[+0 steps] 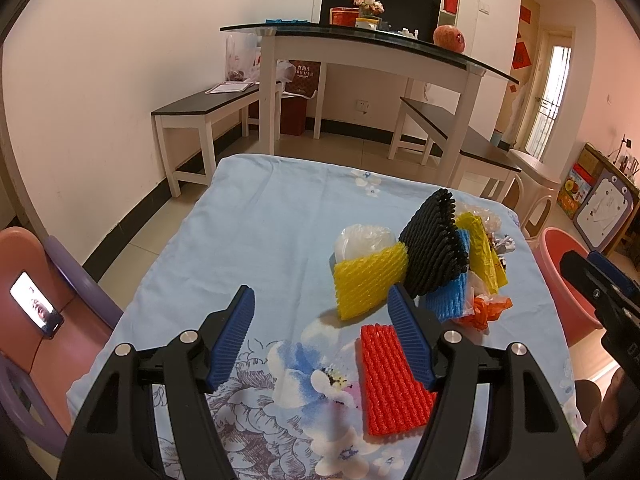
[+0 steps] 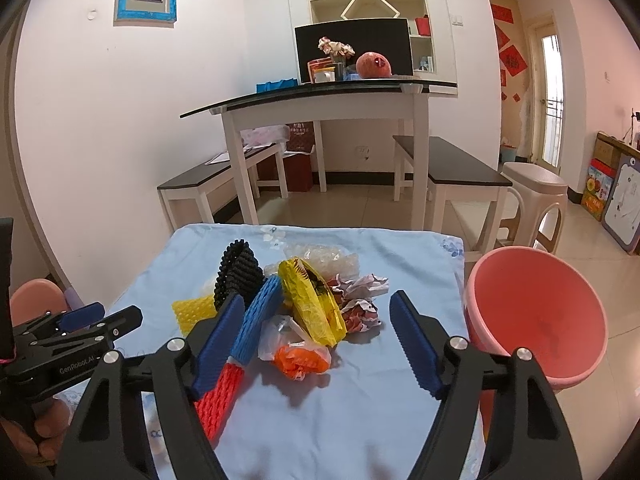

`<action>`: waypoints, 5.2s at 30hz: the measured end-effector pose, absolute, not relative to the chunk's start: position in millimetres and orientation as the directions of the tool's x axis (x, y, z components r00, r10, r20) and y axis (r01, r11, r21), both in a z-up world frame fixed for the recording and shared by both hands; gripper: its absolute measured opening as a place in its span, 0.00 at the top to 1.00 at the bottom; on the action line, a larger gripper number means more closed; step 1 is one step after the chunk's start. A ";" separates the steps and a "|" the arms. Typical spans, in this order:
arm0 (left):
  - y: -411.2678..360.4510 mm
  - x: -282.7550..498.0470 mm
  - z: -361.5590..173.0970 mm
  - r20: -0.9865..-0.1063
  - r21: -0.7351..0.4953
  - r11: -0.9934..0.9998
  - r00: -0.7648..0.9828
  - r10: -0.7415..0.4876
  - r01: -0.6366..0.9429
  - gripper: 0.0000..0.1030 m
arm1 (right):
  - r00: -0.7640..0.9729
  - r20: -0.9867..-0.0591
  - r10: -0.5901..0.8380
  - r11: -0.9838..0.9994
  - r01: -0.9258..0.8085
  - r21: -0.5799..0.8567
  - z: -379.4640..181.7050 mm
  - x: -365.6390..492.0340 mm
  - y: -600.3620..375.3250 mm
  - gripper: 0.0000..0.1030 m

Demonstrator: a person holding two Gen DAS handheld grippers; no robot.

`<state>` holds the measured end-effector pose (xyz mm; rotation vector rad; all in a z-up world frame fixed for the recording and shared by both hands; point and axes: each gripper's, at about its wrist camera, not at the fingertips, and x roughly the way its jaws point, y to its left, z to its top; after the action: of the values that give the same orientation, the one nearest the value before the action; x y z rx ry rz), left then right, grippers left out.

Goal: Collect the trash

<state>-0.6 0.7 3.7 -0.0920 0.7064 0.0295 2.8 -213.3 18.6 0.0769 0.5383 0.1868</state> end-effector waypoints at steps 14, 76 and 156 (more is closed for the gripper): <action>-4.2 -3.0 -7.1 -0.657 -0.076 0.995 0.754 -0.006 -0.058 0.33 | 0.837 -0.509 0.200 0.979 -0.154 0.132 13.3 4.8 -214.9 0.30; -8.2 75.1 -49.5 -0.733 -0.153 0.984 0.657 -0.174 0.090 0.61 | 0.749 -0.599 0.285 0.956 -0.179 0.231 -26.7 43.1 -222.9 0.52; -166.5 36.0 30.2 -0.563 -0.236 0.858 0.655 -0.504 0.457 0.92 | 0.874 -0.461 0.153 0.939 0.016 0.343 34.0 0.8 -366.6 0.91</action>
<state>36.0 -166.5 30.2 -0.0758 0.6611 -0.5454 0.8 -366.6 34.0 0.3469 0.5043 0.0731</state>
